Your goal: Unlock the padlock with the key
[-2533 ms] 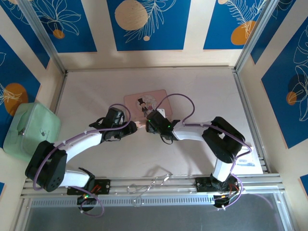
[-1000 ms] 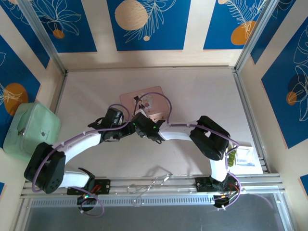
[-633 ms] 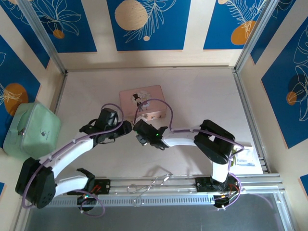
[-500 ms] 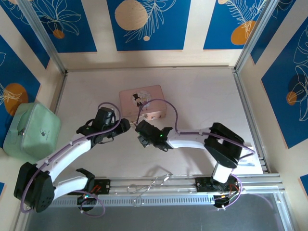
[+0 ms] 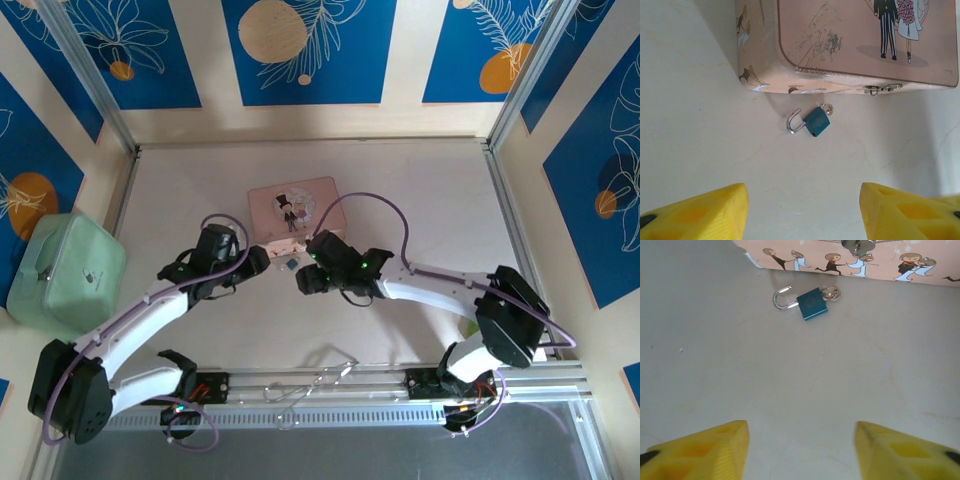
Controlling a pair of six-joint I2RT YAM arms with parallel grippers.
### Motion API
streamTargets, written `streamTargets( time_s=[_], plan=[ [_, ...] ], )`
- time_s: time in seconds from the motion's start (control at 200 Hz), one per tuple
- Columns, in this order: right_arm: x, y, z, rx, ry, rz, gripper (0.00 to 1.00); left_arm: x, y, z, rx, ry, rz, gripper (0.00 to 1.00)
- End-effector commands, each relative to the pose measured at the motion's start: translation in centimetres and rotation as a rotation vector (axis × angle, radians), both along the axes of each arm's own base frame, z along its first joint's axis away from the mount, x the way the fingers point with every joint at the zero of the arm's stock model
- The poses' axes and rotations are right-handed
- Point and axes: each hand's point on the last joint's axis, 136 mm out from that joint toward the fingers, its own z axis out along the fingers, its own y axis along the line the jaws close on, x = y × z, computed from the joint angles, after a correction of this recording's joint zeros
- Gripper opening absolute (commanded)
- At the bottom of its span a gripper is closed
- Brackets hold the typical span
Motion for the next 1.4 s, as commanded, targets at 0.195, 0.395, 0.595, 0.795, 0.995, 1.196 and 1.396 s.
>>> streamTargets(
  time_s=[0.195, 0.395, 0.595, 0.795, 0.995, 1.196, 1.396],
  plan=[
    [5.8, 3.8, -2.6, 0.019, -0.012, -0.175, 0.53, -1.5, 3.2, -0.6, 0.003, 0.025, 0.096, 0.61],
    [8.3, 3.9, -4.5, -0.030, -0.012, -0.309, 0.54, -2.6, 4.3, -1.5, 0.010, 0.042, 0.107, 0.61],
    [8.7, 4.0, -7.3, -0.087, 0.045, -0.337, 0.50, -3.1, 4.7, -1.4, 0.010, 0.041, 0.101, 0.61],
    [8.0, 2.7, -9.4, -0.179, 0.102, -0.355, 0.46, -3.0, 4.7, -1.0, 0.006, 0.033, 0.095, 0.61],
    [3.9, -0.5, -9.5, -0.223, 0.205, -0.372, 0.42, -2.7, 4.8, -0.3, 0.006, 0.014, 0.093, 0.61],
    [0.1, -3.2, -9.7, -0.214, 0.277, -0.402, 0.41, -1.9, 4.5, -0.3, 0.001, 0.011, 0.095, 0.61],
    [0.3, -2.4, -3.8, -0.146, 0.145, -0.334, 0.43, -0.8, 4.1, 0.8, 0.006, 0.010, 0.078, 0.61]
  ],
)
